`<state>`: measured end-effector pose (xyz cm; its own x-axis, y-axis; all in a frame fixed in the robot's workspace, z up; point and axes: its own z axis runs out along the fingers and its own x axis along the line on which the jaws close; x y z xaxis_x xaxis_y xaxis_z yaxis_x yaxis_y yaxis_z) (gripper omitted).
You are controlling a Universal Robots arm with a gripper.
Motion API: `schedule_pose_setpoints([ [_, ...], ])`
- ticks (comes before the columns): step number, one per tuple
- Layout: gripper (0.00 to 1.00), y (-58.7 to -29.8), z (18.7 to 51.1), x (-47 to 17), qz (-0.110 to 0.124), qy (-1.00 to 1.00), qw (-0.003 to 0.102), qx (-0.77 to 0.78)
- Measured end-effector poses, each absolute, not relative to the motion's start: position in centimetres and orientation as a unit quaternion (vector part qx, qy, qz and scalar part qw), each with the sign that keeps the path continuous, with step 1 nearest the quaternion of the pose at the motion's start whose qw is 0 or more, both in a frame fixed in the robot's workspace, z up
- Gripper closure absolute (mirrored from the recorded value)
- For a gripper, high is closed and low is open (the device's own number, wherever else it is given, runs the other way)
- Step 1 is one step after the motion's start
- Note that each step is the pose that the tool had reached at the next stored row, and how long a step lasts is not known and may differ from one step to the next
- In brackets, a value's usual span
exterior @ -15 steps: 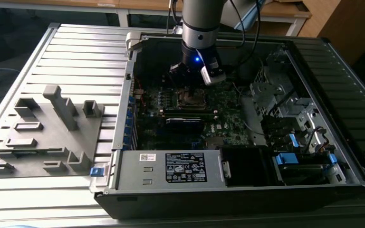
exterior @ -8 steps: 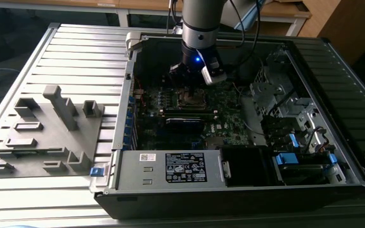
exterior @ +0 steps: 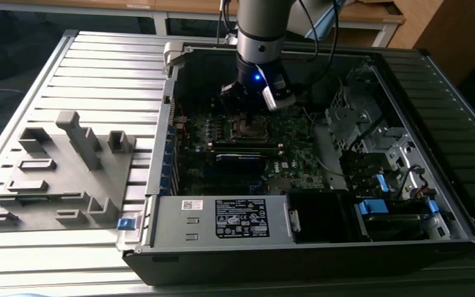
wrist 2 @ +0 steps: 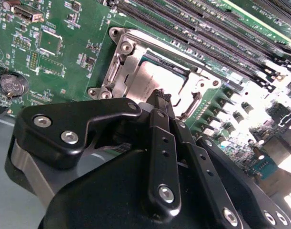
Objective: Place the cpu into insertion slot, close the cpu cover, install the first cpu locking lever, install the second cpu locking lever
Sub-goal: 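Close the cpu cover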
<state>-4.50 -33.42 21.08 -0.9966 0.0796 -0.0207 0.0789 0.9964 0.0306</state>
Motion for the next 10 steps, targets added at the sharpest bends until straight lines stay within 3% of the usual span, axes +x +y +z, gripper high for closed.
schedule_pose_setpoints([
  [10,0.89,-33.42,21.35,-4.50,0.015,0.999,0.011,0.040],
])
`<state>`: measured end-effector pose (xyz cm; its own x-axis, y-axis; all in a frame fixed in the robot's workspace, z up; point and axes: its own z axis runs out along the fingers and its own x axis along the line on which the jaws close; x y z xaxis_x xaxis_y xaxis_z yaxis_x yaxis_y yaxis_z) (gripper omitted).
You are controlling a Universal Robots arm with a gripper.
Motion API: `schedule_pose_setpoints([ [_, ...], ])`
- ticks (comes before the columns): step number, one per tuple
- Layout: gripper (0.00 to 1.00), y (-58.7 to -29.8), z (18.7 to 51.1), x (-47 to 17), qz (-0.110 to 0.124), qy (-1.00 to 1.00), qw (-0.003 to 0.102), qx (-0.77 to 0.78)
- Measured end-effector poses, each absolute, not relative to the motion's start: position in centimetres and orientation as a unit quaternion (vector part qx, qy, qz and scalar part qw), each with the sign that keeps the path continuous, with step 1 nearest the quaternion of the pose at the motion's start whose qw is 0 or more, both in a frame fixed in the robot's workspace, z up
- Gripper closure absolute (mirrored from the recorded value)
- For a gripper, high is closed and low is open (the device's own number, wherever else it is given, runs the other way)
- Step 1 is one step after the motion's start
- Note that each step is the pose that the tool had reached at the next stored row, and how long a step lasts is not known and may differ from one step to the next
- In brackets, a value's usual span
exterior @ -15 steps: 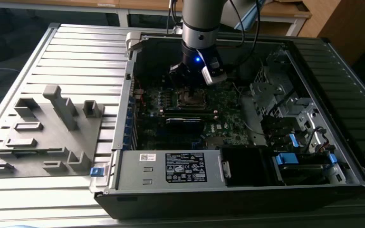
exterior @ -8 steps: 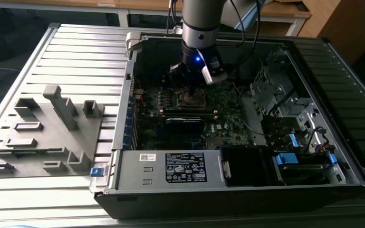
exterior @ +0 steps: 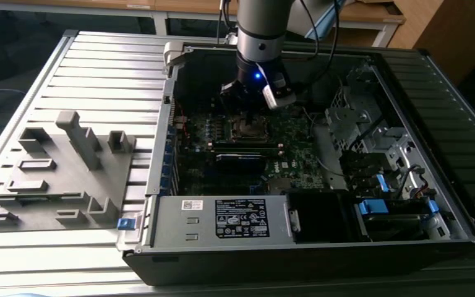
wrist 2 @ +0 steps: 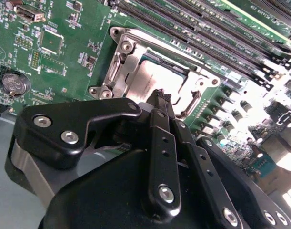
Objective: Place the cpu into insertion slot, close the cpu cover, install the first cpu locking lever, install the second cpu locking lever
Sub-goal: 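Close the cpu cover, then install the first cpu locking lever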
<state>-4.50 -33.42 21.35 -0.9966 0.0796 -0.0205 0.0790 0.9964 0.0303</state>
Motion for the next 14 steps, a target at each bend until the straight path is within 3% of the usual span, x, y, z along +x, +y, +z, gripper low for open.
schedule_pose_setpoints([
  [14,0.89,-33.42,21.83,-4.50,0.015,0.999,0.011,0.040],
])
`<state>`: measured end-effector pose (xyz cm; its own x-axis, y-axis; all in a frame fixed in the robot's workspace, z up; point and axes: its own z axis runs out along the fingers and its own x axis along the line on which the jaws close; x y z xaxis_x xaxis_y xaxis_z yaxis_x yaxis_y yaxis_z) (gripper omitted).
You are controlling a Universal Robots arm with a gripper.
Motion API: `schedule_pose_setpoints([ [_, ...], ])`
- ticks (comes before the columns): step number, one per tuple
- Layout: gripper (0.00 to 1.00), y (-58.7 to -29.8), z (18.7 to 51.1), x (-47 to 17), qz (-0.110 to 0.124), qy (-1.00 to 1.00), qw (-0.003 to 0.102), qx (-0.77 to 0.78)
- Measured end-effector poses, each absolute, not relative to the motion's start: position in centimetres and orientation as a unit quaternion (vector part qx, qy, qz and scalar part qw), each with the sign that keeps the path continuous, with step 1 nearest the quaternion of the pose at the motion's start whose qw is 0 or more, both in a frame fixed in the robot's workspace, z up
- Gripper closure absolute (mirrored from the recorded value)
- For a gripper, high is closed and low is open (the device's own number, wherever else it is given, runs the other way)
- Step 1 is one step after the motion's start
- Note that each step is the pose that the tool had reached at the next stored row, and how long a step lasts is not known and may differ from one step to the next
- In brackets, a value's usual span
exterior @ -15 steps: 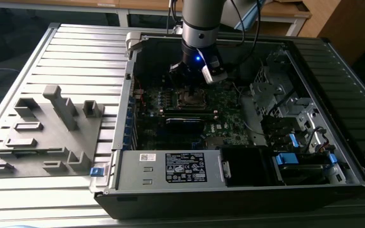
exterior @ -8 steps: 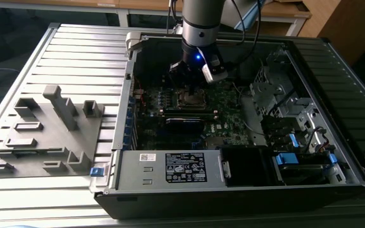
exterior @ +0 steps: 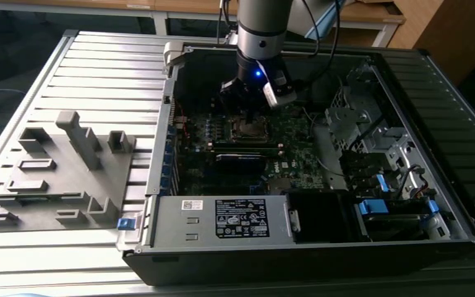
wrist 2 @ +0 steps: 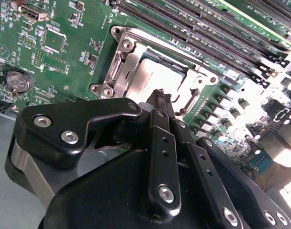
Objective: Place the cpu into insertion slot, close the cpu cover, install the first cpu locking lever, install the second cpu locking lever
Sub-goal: 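Install the first cpu locking lever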
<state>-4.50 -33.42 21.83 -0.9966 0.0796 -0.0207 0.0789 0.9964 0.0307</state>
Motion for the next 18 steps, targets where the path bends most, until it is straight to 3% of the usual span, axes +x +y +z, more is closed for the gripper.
schedule_pose_setpoints([
  [18,0.89,-33.42,22.27,-4.50,0.015,0.999,0.011,0.040],
])
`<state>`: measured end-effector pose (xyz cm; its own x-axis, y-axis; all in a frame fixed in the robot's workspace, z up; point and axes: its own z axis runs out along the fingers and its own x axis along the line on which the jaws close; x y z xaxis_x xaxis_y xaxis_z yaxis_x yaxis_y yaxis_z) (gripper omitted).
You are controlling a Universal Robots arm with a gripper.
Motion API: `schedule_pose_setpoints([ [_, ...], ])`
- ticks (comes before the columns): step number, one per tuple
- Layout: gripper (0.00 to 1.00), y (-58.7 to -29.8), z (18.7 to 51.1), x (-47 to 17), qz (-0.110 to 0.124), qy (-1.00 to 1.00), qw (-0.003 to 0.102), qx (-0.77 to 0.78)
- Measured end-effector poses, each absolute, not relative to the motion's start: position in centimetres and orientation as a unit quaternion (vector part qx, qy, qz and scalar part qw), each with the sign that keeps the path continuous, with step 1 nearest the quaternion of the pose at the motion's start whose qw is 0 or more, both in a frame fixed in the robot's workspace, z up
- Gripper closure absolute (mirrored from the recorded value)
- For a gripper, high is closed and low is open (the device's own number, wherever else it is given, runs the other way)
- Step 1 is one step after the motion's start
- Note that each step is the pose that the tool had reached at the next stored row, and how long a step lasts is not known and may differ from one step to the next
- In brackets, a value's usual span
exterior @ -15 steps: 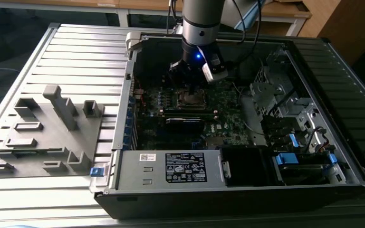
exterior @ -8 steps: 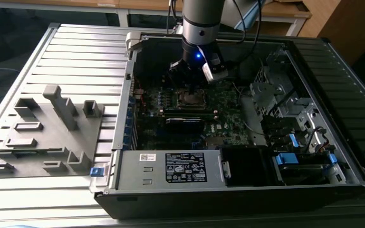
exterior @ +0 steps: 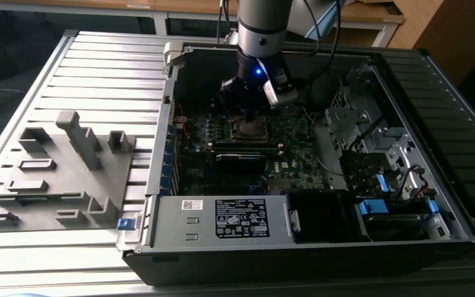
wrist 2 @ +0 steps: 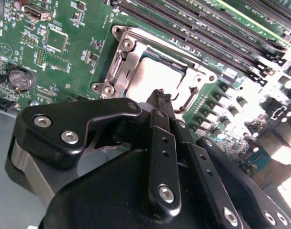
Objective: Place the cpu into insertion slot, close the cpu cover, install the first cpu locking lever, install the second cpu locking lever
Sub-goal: 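Install the first cpu locking lever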
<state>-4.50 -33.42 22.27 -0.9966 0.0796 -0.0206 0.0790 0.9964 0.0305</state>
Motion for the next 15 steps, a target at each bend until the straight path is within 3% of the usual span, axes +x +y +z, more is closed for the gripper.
schedule_pose_setpoints([
  [15,0.89,-33.42,22.77,-4.50,0.015,0.999,0.011,0.040],
])
